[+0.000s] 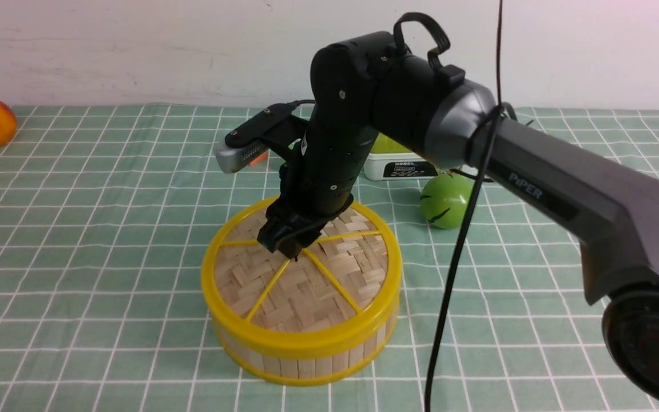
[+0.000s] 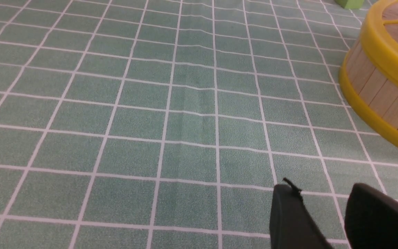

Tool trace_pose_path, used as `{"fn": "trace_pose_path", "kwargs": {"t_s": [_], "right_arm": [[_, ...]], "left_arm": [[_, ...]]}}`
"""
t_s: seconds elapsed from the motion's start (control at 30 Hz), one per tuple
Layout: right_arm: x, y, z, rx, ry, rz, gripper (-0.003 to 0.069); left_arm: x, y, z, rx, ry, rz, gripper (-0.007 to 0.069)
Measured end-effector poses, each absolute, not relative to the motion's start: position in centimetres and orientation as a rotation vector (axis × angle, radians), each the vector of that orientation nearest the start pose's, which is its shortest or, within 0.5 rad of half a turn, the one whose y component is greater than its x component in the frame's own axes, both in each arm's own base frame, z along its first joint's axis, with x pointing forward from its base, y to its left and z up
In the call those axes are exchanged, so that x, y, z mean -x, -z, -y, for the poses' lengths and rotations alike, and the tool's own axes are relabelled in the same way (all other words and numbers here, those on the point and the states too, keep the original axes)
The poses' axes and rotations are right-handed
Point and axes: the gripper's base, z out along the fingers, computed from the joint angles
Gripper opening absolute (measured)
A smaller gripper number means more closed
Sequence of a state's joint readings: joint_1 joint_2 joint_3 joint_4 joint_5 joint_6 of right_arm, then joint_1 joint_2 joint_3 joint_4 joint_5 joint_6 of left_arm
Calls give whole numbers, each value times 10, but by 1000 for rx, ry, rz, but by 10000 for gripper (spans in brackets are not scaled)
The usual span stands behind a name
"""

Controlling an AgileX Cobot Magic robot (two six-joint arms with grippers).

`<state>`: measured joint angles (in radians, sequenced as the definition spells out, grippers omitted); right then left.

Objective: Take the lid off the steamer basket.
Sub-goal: Use the right arm to lift the lid of the steamer, then use the right arm to place the steamer lid on the table

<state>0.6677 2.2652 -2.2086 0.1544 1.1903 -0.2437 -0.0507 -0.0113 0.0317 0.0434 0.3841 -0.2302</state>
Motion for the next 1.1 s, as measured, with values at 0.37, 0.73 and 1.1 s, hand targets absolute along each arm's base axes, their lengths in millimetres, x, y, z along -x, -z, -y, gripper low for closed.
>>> {"fn": "trace_pose_path", "kwargs": {"t_s": [0.37, 0.73, 1.1], "right_arm": [[-382, -266, -318, 1176, -335, -2483, 80], [-343, -396, -255, 1024, -196, -2296, 80], [-310, -342, -94, 613, -77, -2704, 80]], "left_arm": [[-52, -169, 1, 143, 149, -1885, 239], [-52, -169, 1, 143, 149, -1885, 239], [-52, -169, 1, 143, 149, -1885, 239]]}}
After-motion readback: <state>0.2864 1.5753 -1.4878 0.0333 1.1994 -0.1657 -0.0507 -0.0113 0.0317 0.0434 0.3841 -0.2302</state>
